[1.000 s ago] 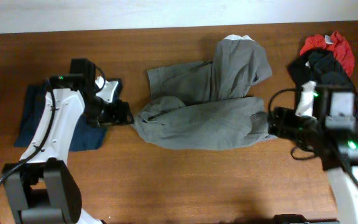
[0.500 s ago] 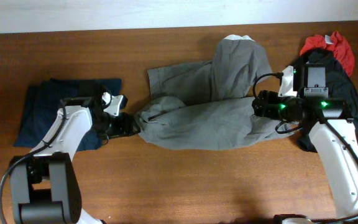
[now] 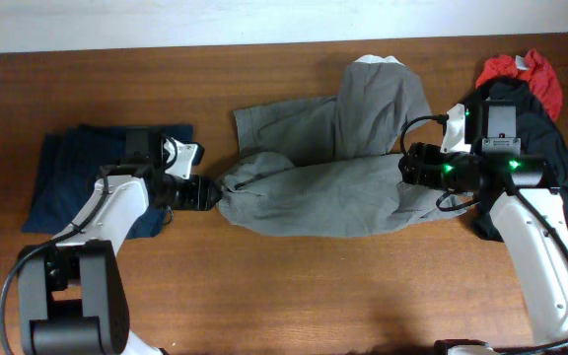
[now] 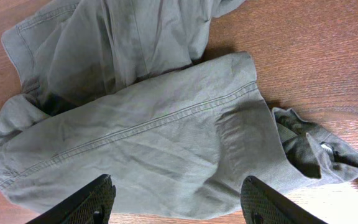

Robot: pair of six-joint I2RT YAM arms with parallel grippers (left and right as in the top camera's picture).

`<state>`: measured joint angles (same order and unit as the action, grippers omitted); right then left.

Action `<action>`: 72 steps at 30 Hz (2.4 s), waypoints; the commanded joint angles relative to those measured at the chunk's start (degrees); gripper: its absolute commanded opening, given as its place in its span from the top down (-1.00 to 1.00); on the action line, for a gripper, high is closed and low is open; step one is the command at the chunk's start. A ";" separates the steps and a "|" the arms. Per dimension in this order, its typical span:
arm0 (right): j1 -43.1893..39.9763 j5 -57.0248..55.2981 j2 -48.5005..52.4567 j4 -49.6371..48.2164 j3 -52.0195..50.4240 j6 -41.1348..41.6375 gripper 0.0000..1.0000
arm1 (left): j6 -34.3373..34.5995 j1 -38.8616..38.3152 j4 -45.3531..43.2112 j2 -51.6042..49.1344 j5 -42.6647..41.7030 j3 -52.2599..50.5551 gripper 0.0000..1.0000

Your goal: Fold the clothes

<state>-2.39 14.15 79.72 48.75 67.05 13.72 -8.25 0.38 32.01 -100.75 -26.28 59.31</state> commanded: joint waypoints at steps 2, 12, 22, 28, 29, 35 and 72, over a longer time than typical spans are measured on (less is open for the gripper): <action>-0.37 0.63 -0.13 -0.17 0.31 0.11 -0.40 | -6.95 -1.27 -0.74 0.22 -5.64 -1.27 -0.21; -0.37 -2.29 -0.13 -0.17 0.31 0.09 -0.41 | -8.11 -6.69 -1.36 -1.79 -5.92 -1.31 0.61; -0.37 -4.28 3.48 -5.62 0.28 -2.78 -0.25 | -4.92 -4.37 10.82 2.95 -5.88 3.52 0.99; -0.37 -4.22 12.94 -9.57 0.28 -2.93 -0.11 | -4.92 -3.04 14.82 10.45 -5.64 4.61 0.99; -0.37 -4.09 14.53 -10.21 0.28 -2.95 -0.11 | -4.92 -3.04 14.84 11.34 -5.38 4.61 1.00; -1.46 -4.28 20.00 -15.85 0.28 -5.92 -0.36 | -4.90 -3.04 15.69 13.90 -2.38 4.61 0.99; -7.63 13.42 20.35 -10.99 0.61 -12.04 0.81 | -4.92 -3.04 15.37 13.84 0.66 4.61 0.92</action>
<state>-9.02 26.50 104.81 36.99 67.05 2.24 -13.69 -2.81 47.53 -87.33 -27.31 63.24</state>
